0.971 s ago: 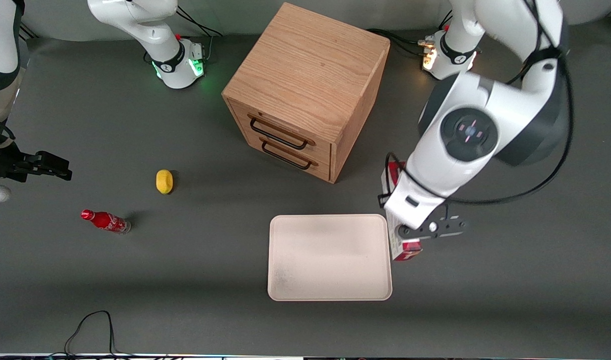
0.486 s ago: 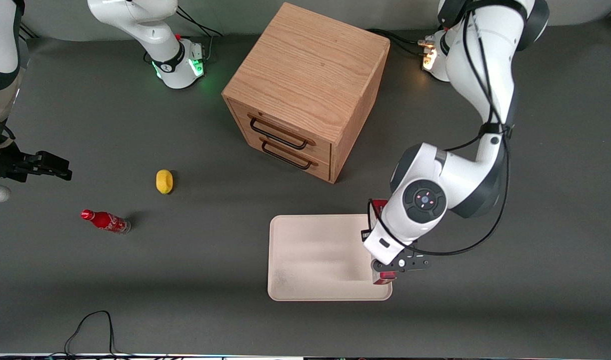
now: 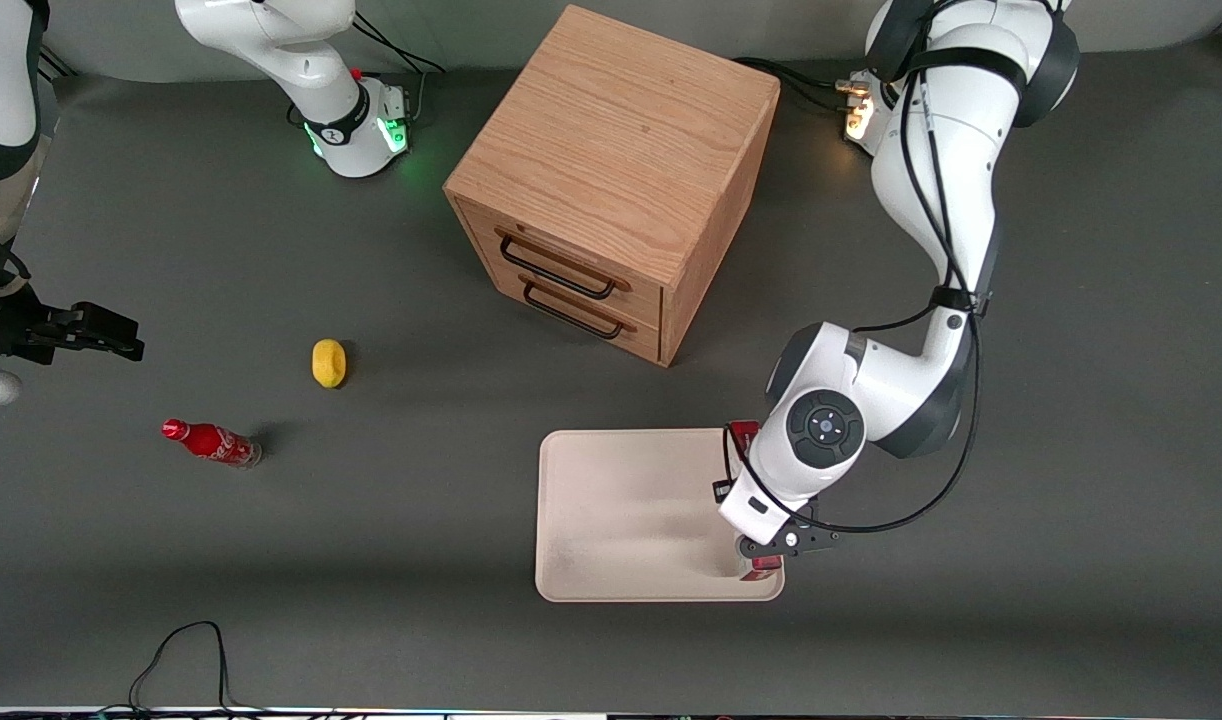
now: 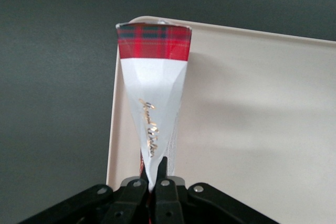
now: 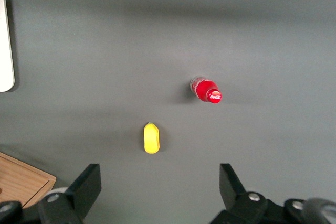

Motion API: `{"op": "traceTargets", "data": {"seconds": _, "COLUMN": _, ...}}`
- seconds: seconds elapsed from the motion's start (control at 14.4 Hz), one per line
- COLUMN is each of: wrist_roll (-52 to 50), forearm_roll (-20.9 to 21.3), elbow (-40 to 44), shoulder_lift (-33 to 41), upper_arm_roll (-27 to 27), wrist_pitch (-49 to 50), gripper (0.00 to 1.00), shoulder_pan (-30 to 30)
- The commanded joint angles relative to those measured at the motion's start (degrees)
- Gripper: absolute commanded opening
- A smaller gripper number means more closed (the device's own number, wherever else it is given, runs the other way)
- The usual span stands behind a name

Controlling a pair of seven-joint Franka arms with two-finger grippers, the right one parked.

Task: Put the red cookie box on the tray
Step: 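Carry the held box over the cream tray's edge, then lower the box onto the tray and open the left gripper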

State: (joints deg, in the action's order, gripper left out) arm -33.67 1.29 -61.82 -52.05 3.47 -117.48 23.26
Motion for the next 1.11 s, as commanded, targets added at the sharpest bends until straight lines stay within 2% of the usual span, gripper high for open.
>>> {"op": "traceTargets", "data": {"seconds": 0.0, "wrist_roll": -0.8, "forearm_roll": 1.3, "elbow": -1.1, "shoulder_lift": -0.6, "upper_arm_roll": -0.3, "wrist_pitch": -2.0, "gripper": 0.0, "shoulder_pan": 0.2}}
{"op": "traceTargets", "data": {"seconds": 0.42, "wrist_roll": -0.3, "forearm_roll": 2.9, "elbow": -1.3, "shoulder_lift": -1.4, "upper_arm_roll": -0.3, "wrist_pitch": -2.6, "gripper": 0.0, "shoulder_pan": 0.2}}
{"op": "traceTargets", "data": {"seconds": 0.49, "wrist_roll": -0.2, "forearm_roll": 2.9, "elbow": -1.5, "shoulder_lift": -1.4, "upper_arm_roll": -0.3, "wrist_pitch": -2.6, "gripper": 0.27, "shoulder_pan": 0.2}}
{"op": "traceTargets", "data": {"seconds": 0.55, "wrist_roll": -0.2, "forearm_roll": 3.4, "elbow": -1.6, "shoulder_lift": -1.4, "upper_arm_roll": -0.3, "wrist_pitch": -2.6, "gripper": 0.72, "shoulder_pan": 0.3}}
{"op": "traceTargets", "data": {"seconds": 0.62, "wrist_roll": -0.4, "forearm_roll": 3.9, "elbow": -1.9, "shoulder_lift": -1.2, "upper_arm_roll": -0.3, "wrist_pitch": -2.7, "gripper": 0.74, "shoulder_pan": 0.6}}
{"op": "traceTargets", "data": {"seconds": 0.69, "wrist_roll": -0.7, "forearm_roll": 4.1, "elbow": -1.9, "shoulder_lift": -1.0, "upper_arm_roll": -0.3, "wrist_pitch": -2.6, "gripper": 0.83, "shoulder_pan": 1.0}}
{"op": "traceTargets", "data": {"seconds": 0.76, "wrist_roll": -0.8, "forearm_roll": 4.2, "elbow": -2.0, "shoulder_lift": -0.9, "upper_arm_roll": -0.3, "wrist_pitch": -2.4, "gripper": 0.86, "shoulder_pan": 1.1}}
{"op": "traceTargets", "data": {"seconds": 0.9, "wrist_roll": -1.0, "forearm_roll": 4.7, "elbow": -1.9, "shoulder_lift": -0.1, "upper_arm_roll": -0.4, "wrist_pitch": -1.0, "gripper": 0.87, "shoulder_pan": 1.1}}
{"op": "traceTargets", "data": {"seconds": 1.04, "wrist_roll": -1.0, "forearm_roll": 4.4, "elbow": -1.3, "shoulder_lift": 1.8, "upper_arm_roll": -0.4, "wrist_pitch": 4.9, "gripper": 0.87, "shoulder_pan": 1.1}}
